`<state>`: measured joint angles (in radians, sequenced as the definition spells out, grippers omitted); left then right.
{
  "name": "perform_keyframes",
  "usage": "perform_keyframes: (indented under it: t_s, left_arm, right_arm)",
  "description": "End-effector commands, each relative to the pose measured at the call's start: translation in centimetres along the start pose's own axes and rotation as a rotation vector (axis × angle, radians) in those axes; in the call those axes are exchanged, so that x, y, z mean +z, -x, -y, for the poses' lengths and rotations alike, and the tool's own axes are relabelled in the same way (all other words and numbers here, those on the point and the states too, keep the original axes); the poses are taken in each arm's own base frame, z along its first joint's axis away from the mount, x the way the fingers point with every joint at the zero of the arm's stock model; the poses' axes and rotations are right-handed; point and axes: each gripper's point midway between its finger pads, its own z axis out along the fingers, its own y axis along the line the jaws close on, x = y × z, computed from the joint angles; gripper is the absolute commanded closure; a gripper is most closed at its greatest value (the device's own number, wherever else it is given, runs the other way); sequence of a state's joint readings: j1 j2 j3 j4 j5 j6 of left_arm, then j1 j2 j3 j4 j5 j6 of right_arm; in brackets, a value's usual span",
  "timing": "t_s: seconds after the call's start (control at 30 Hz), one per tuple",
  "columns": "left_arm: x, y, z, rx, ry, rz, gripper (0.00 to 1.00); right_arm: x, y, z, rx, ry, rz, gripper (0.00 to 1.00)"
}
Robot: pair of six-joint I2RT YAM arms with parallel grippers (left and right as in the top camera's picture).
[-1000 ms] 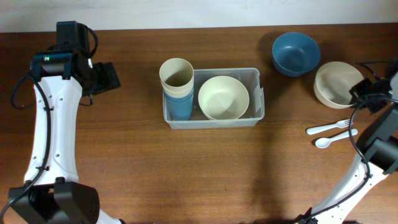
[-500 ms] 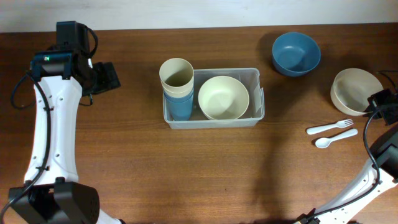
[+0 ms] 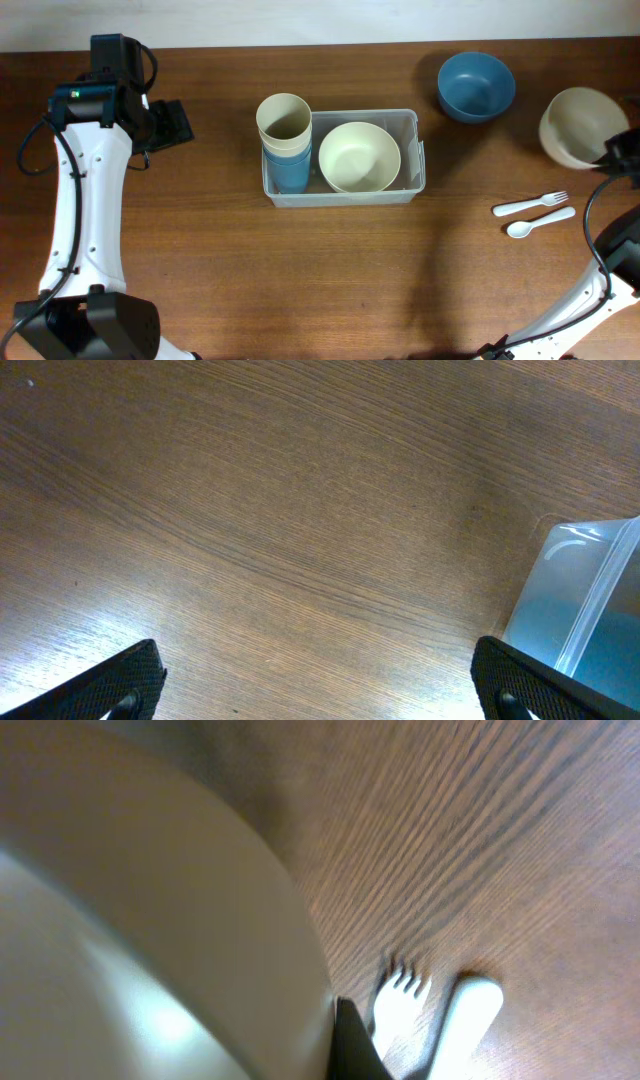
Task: Pack container
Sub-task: 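Lift the cream bowl and carry it toward the container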
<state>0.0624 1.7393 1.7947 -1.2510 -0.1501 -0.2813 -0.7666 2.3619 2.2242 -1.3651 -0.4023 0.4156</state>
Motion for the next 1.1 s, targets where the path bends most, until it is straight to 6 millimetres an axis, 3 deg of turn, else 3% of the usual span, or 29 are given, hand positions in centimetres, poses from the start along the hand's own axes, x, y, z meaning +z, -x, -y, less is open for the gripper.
perform_keyframes:
  t_s: [0.0,0.2,0.3,0.43,0.57,0.73,1.0,1.07]
  left_arm:
    - [0.3,-0.2,-0.3,-0.013,0.008,-0.007,0.0]
    - [0.3,-0.2,-0.3,-0.013,0.008,-0.007,0.0]
    - [0.3,-0.2,-0.3,-0.013,0.008,-0.007,0.0]
    - [0.3,-0.2,-0.3,-0.013,0.008,-0.007,0.0]
    - [0.3,-0.2,-0.3,-0.013,0.008,-0.007,0.0]
    - [0.3,-0.2,-0.3,-0.013,0.008,-0.007,0.0]
    - [0.3,-0.2,-0.3,-0.013,0.008,-0.007,0.0]
    - [0.3,-0.2,-0.3,-0.013,0.008,-0.007,0.0]
  right_arm:
    - [-6.8,-0.2,-3.1,-0.078,0.086,0.114,0.96]
    - [-11.2,-3.4,-6.5,-0.193,0.103,0.136,0.96]
    - [-12.8,-6.3,-9.1,-0.297,0.114,0.14,0.96]
    - [-13.3,-10.7,-12.9,-0.489,0.15,0.114,0.96]
    - [-12.7,-16.0,-17.0,-0.659,0.186,0.07,0.96]
    - [-9.7,-23.8,-20.9,-0.862,0.188,-0.041,0.96]
    - [-6.1,-33.1,-22.8,-1.088,0.133,-0.164,0.96]
    - [-5.4,-34.2,-22.7,-1.12,0.101,-0.171,0.96]
